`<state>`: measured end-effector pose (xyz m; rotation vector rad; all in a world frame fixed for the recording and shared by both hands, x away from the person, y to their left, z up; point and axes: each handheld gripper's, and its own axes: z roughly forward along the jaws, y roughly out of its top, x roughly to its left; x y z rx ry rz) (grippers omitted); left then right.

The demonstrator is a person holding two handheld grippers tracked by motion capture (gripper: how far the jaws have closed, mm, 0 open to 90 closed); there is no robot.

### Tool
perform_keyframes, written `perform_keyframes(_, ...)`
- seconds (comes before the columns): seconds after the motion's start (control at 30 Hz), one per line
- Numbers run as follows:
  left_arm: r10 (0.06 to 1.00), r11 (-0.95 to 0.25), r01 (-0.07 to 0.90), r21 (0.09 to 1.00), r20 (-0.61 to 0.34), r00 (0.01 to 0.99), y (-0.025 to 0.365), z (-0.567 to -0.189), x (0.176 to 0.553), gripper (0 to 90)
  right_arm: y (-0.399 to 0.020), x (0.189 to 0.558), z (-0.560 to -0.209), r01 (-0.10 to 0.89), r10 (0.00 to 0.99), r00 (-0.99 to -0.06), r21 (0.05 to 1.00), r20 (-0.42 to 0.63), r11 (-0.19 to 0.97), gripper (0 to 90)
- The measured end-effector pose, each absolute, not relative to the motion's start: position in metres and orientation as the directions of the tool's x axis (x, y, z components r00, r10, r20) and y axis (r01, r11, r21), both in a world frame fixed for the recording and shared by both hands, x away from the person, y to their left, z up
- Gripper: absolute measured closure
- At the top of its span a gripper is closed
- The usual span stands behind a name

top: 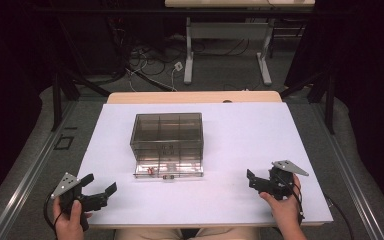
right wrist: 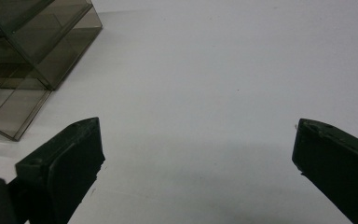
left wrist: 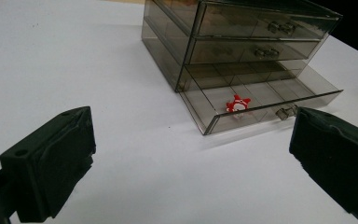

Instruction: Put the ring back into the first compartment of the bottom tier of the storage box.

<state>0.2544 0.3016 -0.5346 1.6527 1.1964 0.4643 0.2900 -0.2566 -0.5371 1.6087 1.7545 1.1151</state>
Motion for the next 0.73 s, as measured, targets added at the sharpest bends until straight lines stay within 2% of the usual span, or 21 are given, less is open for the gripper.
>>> perform_keyframes(0.67, 0.869, -0.012, 0.483, 0.876, -0.23, 0.439, 0.3008, -0.5345, 0.2552, 0.5, -0.2581, 0.2915, -0.5419, 0.544, 0.979, -0.154, 0.839, 0.132, -0.028, 2.9)
perform_keyframes(0.7, 0.868, -0.01, 0.484, 0.875, -0.232, 0.438, 0.3007, -0.5346, 0.2554, 0.5, -0.2573, 0.2939, -0.5448, 0.506, 0.983, -0.142, 0.862, 0.12, -0.033, 3.0)
perform_keyframes(0.73, 0.869, -0.012, 0.483, 0.876, -0.23, 0.439, 0.3006, -0.5346, 0.2559, 0.5, -0.259, 0.2923, -0.5426, 0.538, 0.981, -0.153, 0.843, 0.12, -0.019, 3.1)
